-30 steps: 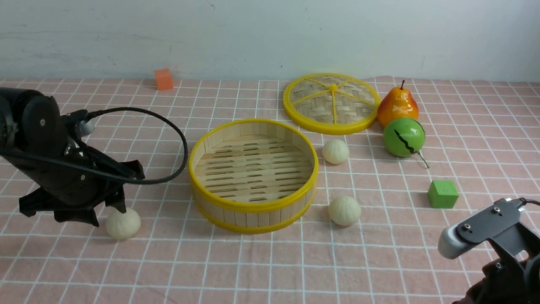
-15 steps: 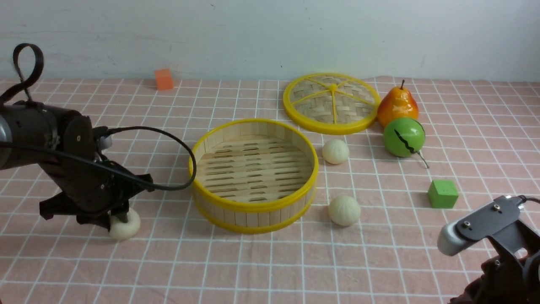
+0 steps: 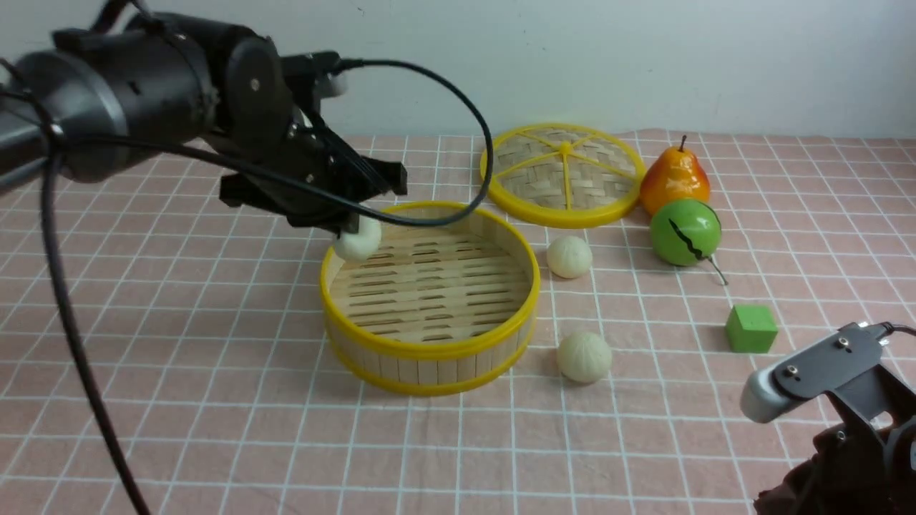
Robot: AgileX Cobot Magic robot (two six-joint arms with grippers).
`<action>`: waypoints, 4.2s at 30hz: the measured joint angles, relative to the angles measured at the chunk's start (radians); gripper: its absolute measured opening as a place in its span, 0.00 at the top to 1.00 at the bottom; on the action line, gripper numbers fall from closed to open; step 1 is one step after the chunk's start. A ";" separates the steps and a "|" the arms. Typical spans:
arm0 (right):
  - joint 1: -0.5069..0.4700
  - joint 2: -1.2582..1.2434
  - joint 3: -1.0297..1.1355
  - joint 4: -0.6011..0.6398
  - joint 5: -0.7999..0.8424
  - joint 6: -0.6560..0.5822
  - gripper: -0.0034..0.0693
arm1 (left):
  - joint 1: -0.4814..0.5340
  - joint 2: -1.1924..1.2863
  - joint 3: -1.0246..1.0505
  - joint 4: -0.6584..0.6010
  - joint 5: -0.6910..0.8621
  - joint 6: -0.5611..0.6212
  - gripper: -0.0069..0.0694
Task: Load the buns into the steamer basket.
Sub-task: Use the left arm to put the steamed stuffed bun into the steamer, then use the right arm to grab a steamed stuffed bun, then use the right arm to put the steamed stuffed bun into the steamer, then use the right arm to grab a steamed stuffed bun, then use the right arm to put the steamed stuffed bun into the steamer
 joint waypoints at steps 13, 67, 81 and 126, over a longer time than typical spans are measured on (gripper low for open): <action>0.000 0.079 -0.224 0.004 0.030 -0.001 0.68 | -0.012 0.073 -0.052 -0.020 0.099 0.016 0.21; 0.303 1.057 -1.296 -0.329 0.192 -0.064 0.66 | -0.048 -1.531 1.116 0.414 0.002 -0.418 0.62; 0.183 1.023 -1.674 -0.384 0.539 0.165 0.12 | -0.048 -1.531 1.165 0.460 -0.053 -0.421 0.63; 0.170 1.302 -1.867 -0.045 0.499 -0.094 0.90 | -0.048 -1.531 1.205 0.502 -0.134 -0.421 0.61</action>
